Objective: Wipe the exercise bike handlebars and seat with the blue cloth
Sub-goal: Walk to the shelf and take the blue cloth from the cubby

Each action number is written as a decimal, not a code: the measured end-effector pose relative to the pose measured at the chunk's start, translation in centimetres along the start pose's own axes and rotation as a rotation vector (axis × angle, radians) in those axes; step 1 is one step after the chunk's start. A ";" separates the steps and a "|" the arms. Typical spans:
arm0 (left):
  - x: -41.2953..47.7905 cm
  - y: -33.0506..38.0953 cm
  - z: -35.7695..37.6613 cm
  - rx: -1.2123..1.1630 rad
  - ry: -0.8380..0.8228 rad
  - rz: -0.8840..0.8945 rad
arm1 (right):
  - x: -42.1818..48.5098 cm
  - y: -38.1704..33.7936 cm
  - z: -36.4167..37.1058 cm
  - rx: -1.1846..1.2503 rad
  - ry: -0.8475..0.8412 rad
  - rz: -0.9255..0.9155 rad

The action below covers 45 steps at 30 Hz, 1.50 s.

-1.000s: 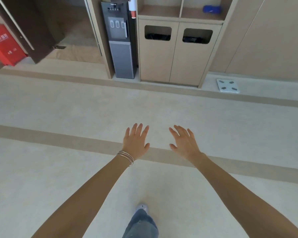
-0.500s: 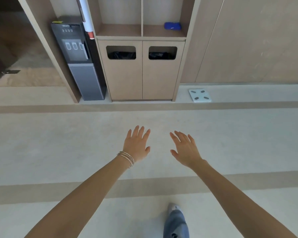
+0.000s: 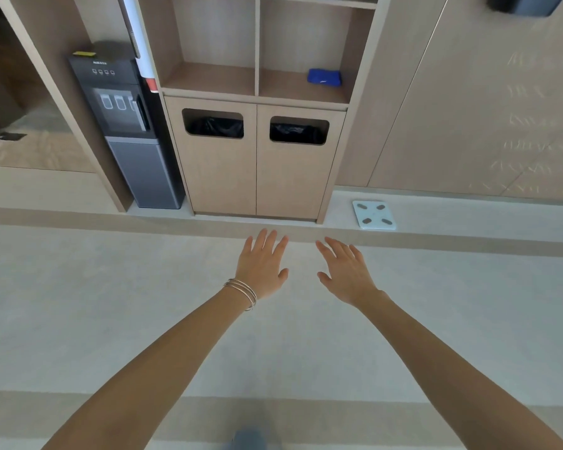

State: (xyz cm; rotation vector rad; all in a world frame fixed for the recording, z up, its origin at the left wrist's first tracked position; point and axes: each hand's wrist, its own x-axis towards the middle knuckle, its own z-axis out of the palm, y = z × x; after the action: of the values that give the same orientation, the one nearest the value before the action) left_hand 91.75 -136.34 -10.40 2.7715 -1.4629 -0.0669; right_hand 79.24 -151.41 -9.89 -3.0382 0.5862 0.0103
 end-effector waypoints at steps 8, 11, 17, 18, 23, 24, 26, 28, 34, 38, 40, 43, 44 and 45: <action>13.0 -4.5 0.2 0.015 -0.027 0.010 | 13.3 4.2 0.8 0.013 0.011 0.021; 18.8 -6.6 -0.5 0.011 -0.001 0.040 | 18.5 5.1 0.5 0.040 0.001 0.048; 30.0 -10.8 -2.3 0.059 -0.005 0.090 | 28.3 7.5 -0.4 0.052 0.015 0.112; 31.5 -11.3 -2.5 0.053 -0.004 0.094 | 29.6 8.0 -0.6 0.061 0.014 0.118; 38.7 -12.0 -2.6 0.045 -0.005 0.136 | 35.8 11.7 -1.4 0.037 0.038 0.140; 40.2 -12.0 -2.5 0.040 -0.002 0.142 | 37.1 12.6 -1.4 0.037 0.035 0.143; 43.4 -11.7 -2.2 0.022 -0.002 0.147 | 39.7 14.5 -1.2 0.039 0.026 0.137; 46.7 -11.2 -2.0 0.018 -0.001 0.141 | 42.4 16.5 -1.0 0.038 0.014 0.125; 56.3 -9.9 -2.3 0.038 -0.018 0.108 | 50.8 23.3 -1.5 0.041 0.009 0.084; 62.5 -9.3 -3.5 0.019 0.012 0.061 | 56.3 27.2 -2.6 0.005 0.010 0.012; 64.9 -9.2 -3.7 0.027 0.025 0.054 | 58.8 28.7 -2.9 -0.014 0.015 -0.017; 67.8 -9.3 -3.6 0.033 0.006 0.048 | 61.8 30.2 -2.7 -0.033 0.035 -0.048; 68.9 -9.4 -3.6 0.038 -0.002 0.042 | 62.6 30.7 -2.6 -0.037 0.038 -0.051; 70.0 -9.5 -3.6 0.040 -0.009 0.034 | 63.5 31.1 -2.4 -0.036 0.034 -0.048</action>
State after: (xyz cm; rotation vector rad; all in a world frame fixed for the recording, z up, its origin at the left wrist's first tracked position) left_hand 139.17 -188.78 -9.51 2.7799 -1.5298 -0.0506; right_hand 126.63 -203.97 -9.88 -3.0923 0.5201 -0.0325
